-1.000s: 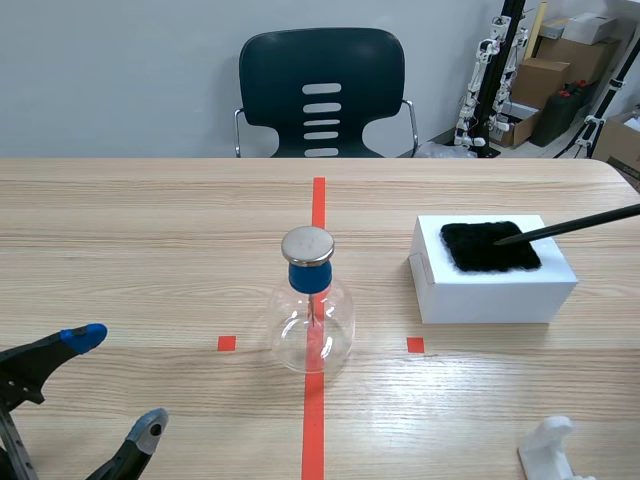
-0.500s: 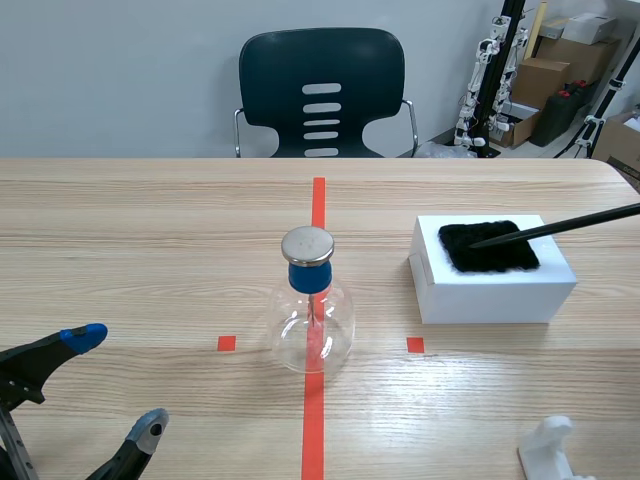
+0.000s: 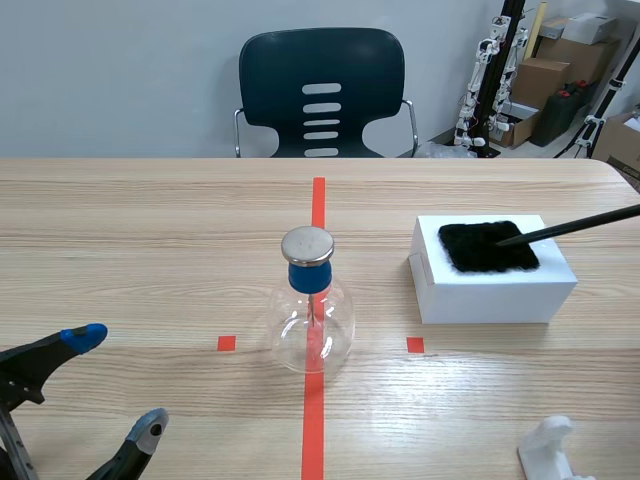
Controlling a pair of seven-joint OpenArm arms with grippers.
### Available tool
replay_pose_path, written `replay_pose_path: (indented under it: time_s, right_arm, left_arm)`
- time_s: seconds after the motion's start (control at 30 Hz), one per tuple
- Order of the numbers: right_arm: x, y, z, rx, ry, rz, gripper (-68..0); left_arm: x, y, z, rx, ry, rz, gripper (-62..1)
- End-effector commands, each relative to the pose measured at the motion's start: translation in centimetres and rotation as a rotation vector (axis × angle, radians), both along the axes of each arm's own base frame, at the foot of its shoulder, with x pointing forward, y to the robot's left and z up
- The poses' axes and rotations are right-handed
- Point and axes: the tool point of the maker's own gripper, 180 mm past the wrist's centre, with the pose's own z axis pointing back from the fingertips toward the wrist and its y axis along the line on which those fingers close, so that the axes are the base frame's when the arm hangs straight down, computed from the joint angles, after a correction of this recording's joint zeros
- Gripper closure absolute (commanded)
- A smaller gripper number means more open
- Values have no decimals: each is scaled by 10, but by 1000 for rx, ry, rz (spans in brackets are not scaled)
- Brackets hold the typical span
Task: Do the electroscope experiment. rub the rod on the fur
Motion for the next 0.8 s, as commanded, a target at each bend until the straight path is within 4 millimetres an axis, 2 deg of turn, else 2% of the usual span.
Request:
replay_pose_path:
  time_s: [0.0,0.13,0.23,0.57,0.77]
  right_arm:
    - [5,14,7,0,-26,57,-13]
    - [3,27,5,25,-40,105,-13]
    - [3,30,6,47,-42,111,-13]
    - [11,-9,21,-23,-92,-52,-13]
    - [12,-11,23,-10,-94,-62,-13]
  left_arm:
    - [0,0,4,-19,-17,6,-623]
    - [0,0,4,-19,-17,6,-623]
    - [0,0,4,-19,-17,6,-623]
    - [0,0,4,-19,-17,6,-623]
    - [0,0,4,-19,-17,6,-623]
